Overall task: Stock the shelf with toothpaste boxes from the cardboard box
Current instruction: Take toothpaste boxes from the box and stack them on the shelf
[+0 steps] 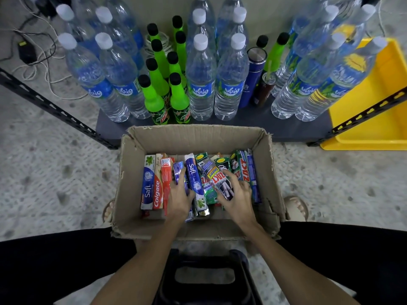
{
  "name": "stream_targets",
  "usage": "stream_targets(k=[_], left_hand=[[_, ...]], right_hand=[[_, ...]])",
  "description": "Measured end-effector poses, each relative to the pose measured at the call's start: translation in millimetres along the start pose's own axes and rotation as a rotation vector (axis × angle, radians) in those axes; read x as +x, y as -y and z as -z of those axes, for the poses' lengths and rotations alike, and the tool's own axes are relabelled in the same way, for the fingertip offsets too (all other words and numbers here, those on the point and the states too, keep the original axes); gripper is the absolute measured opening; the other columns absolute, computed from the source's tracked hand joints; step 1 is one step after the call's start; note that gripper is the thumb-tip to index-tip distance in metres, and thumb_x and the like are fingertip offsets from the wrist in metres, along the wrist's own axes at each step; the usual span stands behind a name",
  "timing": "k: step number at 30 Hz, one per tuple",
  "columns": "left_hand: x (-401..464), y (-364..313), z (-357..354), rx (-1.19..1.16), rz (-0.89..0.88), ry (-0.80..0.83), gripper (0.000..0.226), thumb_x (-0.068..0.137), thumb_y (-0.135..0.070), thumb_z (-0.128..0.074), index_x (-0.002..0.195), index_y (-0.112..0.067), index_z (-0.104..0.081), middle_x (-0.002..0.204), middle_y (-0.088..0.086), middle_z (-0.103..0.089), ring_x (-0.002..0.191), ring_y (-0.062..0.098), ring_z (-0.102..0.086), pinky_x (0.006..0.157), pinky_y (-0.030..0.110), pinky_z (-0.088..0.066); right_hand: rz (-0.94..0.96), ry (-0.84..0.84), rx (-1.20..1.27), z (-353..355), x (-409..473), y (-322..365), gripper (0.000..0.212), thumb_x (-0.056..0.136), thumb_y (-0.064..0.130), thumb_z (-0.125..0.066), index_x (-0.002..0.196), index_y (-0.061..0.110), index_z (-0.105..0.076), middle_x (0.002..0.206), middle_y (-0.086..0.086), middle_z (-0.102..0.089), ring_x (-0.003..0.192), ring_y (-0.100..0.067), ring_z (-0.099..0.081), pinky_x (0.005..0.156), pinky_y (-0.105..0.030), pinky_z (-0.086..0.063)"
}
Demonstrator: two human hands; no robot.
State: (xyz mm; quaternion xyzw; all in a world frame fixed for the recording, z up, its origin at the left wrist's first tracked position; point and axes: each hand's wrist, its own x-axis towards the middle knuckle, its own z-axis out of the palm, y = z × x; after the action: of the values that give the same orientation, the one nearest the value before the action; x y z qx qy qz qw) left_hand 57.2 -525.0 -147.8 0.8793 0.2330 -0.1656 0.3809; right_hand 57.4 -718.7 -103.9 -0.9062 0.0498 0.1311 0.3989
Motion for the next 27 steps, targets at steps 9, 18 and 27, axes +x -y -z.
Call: stream_targets(k=[9,18,27], left_hand=[[1.0,6.6,5.5,-0.074,-0.044,-0.033,0.080,0.097,-0.011,-0.064,0.160,-0.034,-0.020,0.108,0.007,-0.065,0.073,0.007,-0.061,0.066,0.020,-0.053],[-13.3,-20.9,68.5,-0.233,-0.305,-0.069,0.073,0.094,-0.007,-0.061,0.152,-0.043,-0.037,0.096,0.017,-0.066,0.054,0.010,-0.046,0.049,0.028,-0.043],[-40.1,-111.4,192.6,-0.264,-0.571,0.080,0.046,0.103,-0.026,-0.058,0.143,-0.046,-0.050,0.128,-0.021,-0.067,0.103,0.005,-0.071,0.079,0.034,-0.061]], right_hand=[[-0.018,0.023,0.082,0.4,3.3,-3.8,0.078,0.087,0.027,-0.075,0.149,0.051,-0.034,0.133,0.005,-0.057,0.121,-0.015,-0.038,0.100,-0.043,-0.040],[0.075,-0.060,0.143,25.4,9.9,10.8,0.077,0.084,0.027,-0.078,0.150,0.044,-0.043,0.123,0.002,-0.056,0.119,-0.017,-0.043,0.106,-0.039,-0.042],[0.470,-0.291,0.128,135.8,24.4,103.0,0.057,0.073,0.018,-0.080,0.127,0.032,-0.071,0.101,0.030,-0.067,0.102,0.005,-0.055,0.092,-0.027,-0.047]])
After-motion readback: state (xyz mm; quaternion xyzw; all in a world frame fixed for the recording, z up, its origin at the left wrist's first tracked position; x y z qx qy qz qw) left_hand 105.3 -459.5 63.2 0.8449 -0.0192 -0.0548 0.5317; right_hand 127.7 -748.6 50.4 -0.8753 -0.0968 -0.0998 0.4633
